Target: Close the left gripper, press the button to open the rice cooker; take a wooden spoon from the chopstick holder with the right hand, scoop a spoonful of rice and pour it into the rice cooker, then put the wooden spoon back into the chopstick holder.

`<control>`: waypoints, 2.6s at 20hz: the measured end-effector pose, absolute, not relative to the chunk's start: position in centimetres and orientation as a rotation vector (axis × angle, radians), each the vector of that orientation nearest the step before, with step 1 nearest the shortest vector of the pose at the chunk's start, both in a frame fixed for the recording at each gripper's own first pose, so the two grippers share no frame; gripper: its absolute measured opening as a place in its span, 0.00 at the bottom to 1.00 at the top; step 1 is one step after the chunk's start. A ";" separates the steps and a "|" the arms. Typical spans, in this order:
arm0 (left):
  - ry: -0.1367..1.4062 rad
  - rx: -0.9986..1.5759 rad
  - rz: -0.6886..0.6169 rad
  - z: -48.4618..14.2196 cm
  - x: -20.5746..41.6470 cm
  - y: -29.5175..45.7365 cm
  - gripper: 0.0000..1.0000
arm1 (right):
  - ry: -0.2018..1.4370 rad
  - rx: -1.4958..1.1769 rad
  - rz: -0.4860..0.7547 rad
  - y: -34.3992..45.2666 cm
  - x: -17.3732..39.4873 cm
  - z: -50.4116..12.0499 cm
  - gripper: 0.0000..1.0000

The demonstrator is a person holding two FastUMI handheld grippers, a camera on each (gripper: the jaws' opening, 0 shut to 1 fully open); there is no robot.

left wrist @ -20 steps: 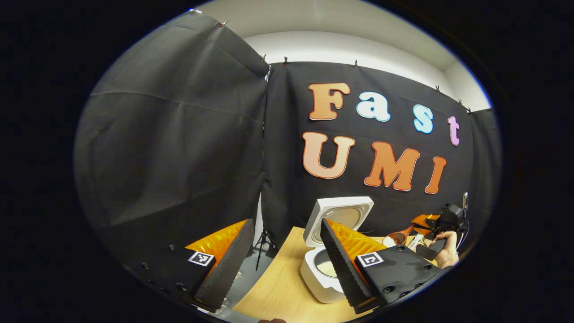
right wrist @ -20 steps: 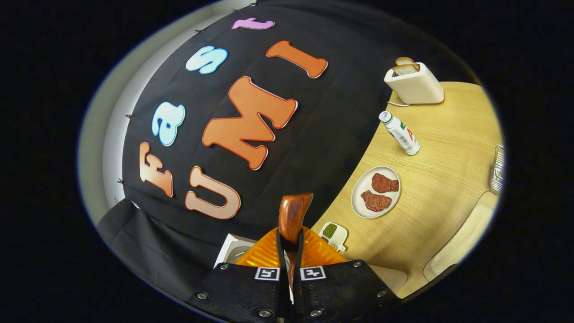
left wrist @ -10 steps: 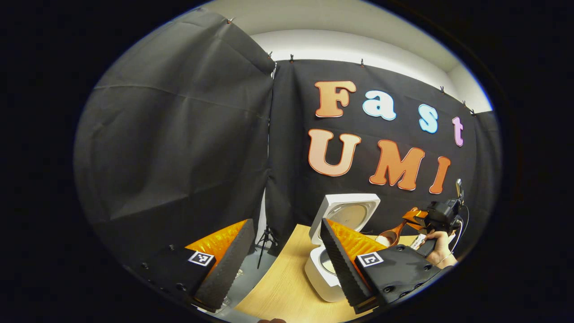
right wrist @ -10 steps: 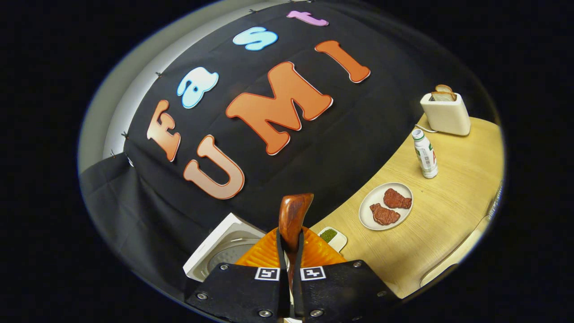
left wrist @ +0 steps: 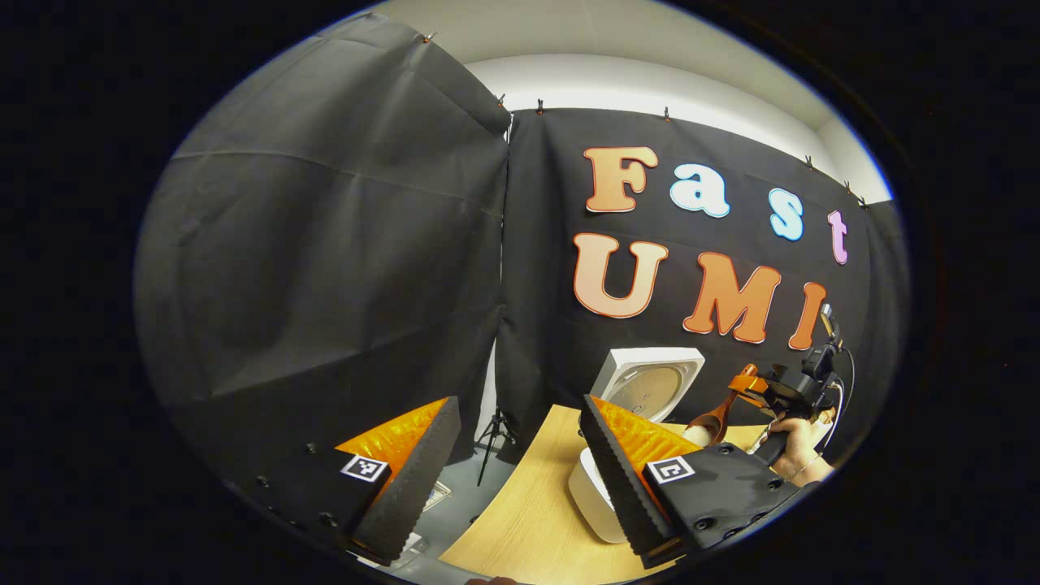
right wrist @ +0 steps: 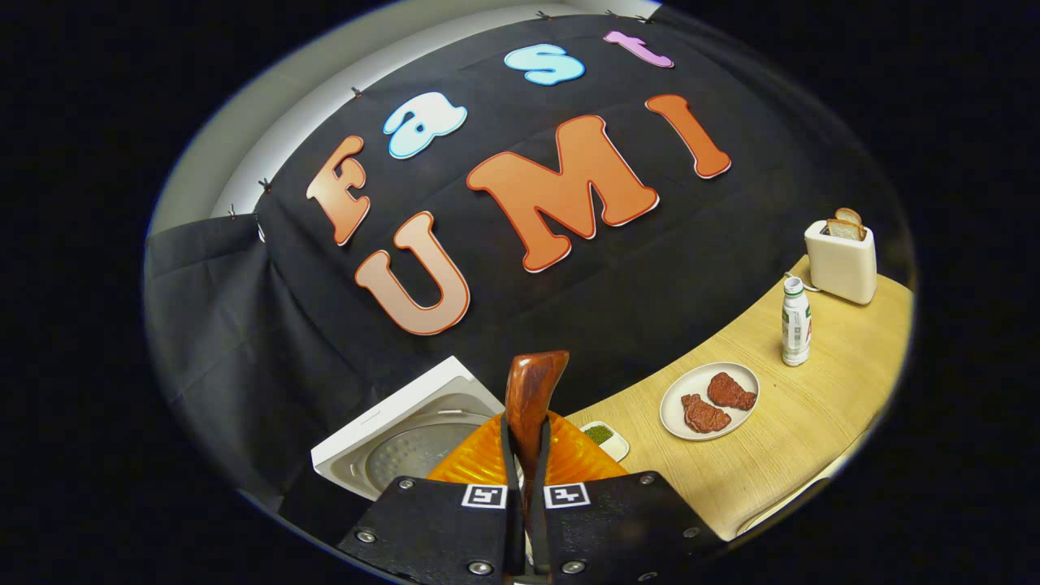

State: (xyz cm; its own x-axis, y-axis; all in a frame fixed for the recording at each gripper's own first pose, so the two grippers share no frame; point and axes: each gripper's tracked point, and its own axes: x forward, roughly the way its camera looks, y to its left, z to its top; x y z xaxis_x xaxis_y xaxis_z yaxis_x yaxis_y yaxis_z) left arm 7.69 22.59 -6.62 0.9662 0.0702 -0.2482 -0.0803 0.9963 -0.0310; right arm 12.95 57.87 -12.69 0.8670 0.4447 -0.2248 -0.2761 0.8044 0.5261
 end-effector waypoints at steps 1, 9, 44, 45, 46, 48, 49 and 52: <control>0.249 -0.040 0.079 -6.6 7.6 22.8 1.00 | 0.342 0.488 0.401 58.1 12.8 -12.7 0.02; 0.251 -0.036 0.077 -6.6 7.7 22.7 1.00 | 0.280 0.373 0.444 58.9 12.4 -12.2 0.02; 0.271 -0.059 0.105 -7.4 7.5 23.4 1.00 | 0.144 0.183 0.590 59.5 9.4 -10.4 0.02; 0.267 -0.060 0.108 -7.4 7.5 23.4 1.00 | 0.158 0.216 0.584 58.8 9.6 -10.2 0.02; 0.263 -0.057 0.114 -7.2 7.5 23.5 1.00 | 0.175 0.254 0.578 58.1 9.6 -10.0 0.02; 0.255 -0.057 0.116 -7.1 7.5 23.3 1.00 | 0.203 0.343 0.524 55.7 9.8 -9.6 0.02; 0.253 -0.060 0.112 -7.1 7.3 23.1 1.00 | 0.206 0.386 0.496 54.2 10.1 -9.3 0.02; 0.245 -0.073 0.098 -6.4 7.6 22.1 1.00 | 0.231 0.503 0.450 50.1 10.6 -8.6 0.02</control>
